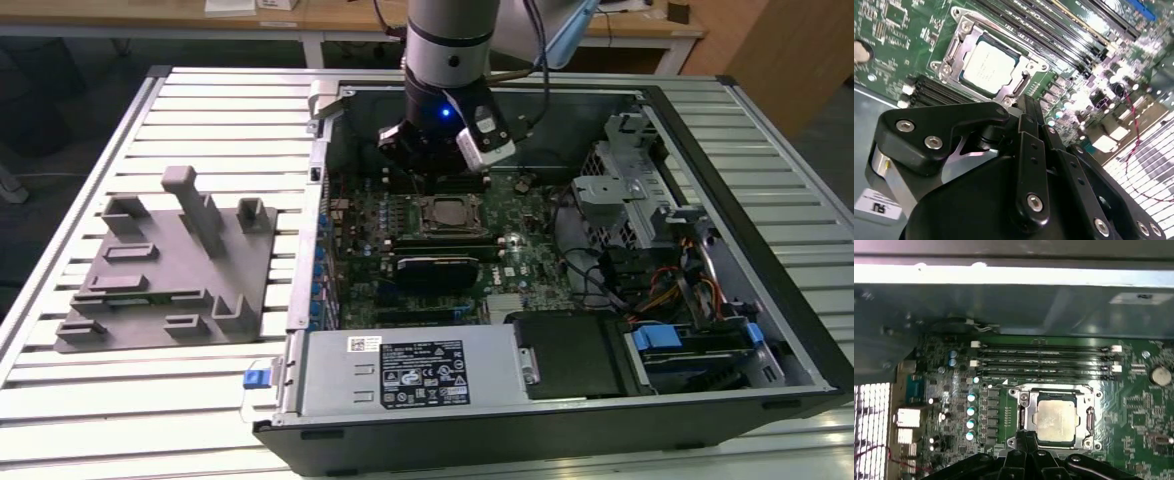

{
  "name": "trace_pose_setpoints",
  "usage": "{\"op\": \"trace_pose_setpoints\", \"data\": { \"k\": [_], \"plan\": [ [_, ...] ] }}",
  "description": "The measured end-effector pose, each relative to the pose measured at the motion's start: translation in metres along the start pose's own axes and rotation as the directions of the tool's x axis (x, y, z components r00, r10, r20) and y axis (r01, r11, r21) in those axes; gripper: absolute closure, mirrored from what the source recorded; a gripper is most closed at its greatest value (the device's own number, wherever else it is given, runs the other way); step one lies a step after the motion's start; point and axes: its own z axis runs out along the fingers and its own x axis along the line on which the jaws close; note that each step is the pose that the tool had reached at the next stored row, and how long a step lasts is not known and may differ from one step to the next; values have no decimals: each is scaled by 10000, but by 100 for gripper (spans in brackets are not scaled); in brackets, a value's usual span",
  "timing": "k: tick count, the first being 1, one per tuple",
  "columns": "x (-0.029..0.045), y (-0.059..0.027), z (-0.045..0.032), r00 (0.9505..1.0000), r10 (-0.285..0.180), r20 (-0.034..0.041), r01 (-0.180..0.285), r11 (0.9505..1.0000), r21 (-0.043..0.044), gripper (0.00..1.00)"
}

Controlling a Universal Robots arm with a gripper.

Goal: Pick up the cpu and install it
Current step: 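Install the first cpu locking lever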

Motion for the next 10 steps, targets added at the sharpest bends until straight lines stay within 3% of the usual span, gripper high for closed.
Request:
{"op": "trace_pose_setpoints", "data": {
  "k": [5, 10],
  "plan": [
    [24, -6, 4, 9990, -450, -19, 450, 9990, 14, 89],
    [94, -21, 6, 9988, -488, 65, 488, 9988, 22, 89]
  ]
}}
